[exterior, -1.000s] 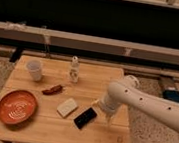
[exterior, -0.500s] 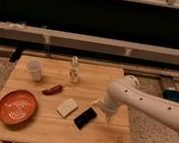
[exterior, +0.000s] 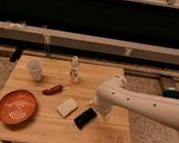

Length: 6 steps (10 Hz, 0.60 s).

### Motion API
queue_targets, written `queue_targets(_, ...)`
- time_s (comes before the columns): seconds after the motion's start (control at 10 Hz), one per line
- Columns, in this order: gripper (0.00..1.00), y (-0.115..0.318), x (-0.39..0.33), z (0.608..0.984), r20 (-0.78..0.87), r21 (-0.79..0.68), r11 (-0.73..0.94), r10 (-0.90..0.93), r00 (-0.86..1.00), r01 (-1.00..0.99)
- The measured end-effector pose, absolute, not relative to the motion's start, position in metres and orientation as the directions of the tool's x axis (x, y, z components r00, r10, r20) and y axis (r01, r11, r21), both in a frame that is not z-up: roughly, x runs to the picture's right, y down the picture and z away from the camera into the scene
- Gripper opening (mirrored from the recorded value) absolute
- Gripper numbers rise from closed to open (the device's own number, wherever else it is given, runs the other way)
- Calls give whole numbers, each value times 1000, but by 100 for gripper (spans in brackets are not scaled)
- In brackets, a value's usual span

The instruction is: Place the eraser in the ceramic cup

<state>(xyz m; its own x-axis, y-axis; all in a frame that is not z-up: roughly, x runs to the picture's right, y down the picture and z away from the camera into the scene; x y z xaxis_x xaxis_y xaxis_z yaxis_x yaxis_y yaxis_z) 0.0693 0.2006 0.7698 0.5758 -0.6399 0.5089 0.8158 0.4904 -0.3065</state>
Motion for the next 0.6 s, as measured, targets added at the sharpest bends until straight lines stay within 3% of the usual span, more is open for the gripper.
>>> queue_targets(0.6, 80, 210, 62, 819, 485, -357, 434, -670, 562, 827)
